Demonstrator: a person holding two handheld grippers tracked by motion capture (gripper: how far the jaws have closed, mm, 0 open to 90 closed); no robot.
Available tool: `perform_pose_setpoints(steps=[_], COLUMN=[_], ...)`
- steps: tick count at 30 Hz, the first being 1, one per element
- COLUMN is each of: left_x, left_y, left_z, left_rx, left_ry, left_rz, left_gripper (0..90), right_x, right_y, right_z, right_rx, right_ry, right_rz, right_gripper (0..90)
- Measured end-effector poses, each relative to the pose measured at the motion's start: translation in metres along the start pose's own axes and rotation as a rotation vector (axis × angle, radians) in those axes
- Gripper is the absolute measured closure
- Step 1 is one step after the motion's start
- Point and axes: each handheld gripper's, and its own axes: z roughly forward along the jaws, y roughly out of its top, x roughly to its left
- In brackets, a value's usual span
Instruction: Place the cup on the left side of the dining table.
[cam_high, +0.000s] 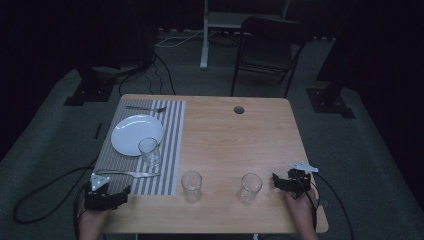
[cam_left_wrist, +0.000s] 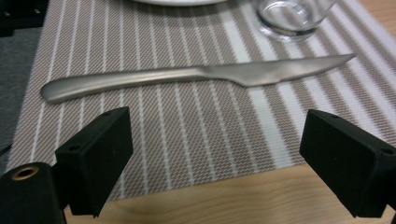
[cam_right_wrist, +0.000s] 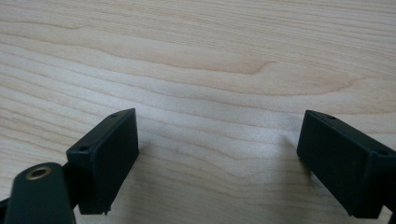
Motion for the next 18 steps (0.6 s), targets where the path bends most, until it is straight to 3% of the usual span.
perform_pose_setpoints(steps=[7, 11, 15, 18], left_x=[0.006, 0.010, 0.012, 0.013], left_y=[-0.009, -0.012, -0.014, -0.012], left_z=[0.002, 0.003, 0.005, 0.004], left_rx=[0.028, 0.038, 0.039, 0.012], left_ry=[0.053, 0.045, 0.052, 0.049], left_rz=[-0.031, -0.054, -0.037, -0.030], left_gripper=[10.3, 10.3, 10.4, 10.4], right_x=[0.000, 0.000, 0.000, 0.000], right_y=[0.000, 0.000, 0.000, 0.000], right_z=[0.000, 0.000, 0.000, 0.000], right_rx=[0.000, 0.000, 0.000, 0.000], right_ry=[0.000, 0.000, 0.000, 0.000], right_rz=[0.000, 0.001, 0.000, 0.001], right_gripper=[12.3, 12.3, 12.3, 12.3])
